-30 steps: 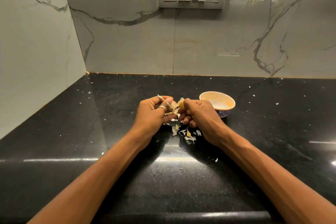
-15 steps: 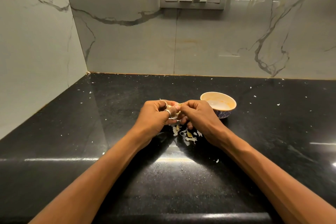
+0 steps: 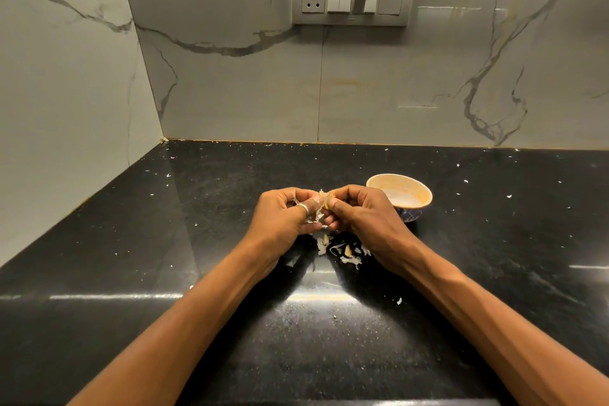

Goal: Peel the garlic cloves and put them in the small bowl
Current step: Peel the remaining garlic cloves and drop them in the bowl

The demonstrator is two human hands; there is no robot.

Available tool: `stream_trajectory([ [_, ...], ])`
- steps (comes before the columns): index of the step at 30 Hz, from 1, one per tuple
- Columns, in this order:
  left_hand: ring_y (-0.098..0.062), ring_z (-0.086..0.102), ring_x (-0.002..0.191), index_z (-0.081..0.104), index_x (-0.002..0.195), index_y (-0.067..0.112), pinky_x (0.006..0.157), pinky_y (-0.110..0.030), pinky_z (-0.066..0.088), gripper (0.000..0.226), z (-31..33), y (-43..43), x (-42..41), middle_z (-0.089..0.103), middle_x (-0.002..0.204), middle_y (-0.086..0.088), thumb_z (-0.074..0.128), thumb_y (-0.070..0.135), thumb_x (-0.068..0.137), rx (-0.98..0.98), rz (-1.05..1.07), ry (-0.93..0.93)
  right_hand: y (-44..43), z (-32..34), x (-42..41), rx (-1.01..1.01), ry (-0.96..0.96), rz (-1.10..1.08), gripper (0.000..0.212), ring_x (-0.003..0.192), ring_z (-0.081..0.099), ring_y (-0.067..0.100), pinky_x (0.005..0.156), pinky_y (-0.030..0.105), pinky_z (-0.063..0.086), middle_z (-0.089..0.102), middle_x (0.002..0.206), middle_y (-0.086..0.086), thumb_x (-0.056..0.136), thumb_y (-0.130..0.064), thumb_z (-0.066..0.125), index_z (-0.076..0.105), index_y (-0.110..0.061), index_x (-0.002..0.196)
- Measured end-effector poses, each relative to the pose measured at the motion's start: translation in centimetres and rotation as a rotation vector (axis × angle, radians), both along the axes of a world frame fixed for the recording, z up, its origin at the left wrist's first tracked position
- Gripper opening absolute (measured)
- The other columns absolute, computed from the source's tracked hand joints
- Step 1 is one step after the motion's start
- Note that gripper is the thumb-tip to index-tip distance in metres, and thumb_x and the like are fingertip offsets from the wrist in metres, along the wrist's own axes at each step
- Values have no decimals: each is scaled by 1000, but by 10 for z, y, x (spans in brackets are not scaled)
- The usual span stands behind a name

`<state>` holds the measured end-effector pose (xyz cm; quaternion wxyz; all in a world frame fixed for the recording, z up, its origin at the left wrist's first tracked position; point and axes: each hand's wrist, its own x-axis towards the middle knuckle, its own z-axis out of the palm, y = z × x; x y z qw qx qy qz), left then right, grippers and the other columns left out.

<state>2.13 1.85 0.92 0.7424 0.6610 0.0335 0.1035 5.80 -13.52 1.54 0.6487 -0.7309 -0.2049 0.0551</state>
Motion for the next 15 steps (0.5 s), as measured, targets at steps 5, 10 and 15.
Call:
stream_trajectory([
  [5,-16,73,78,71,103,4,68,-26,61,11,-5,0,5,71,101,-18,62,1,96,77,70,-31,1,-1,1,68,53,-20,10,70,67,16,66,23,57,70,82,16,98,-2,60,66,4,104],
  [10,-11,73,74,72,103,7,67,-22,59,17,-5,2,4,71,96,-11,60,-2,96,95,99,-37,-1,-1,3,104,84,-18,8,69,66,17,67,25,58,70,78,12,98,1,58,66,3,101],
  [15,-9,68,81,70,109,12,72,-27,61,17,-5,2,4,65,100,-6,67,5,94,152,121,-66,0,-4,3,82,34,-85,7,70,66,15,66,25,56,70,79,9,98,-5,62,68,-1,99],
])
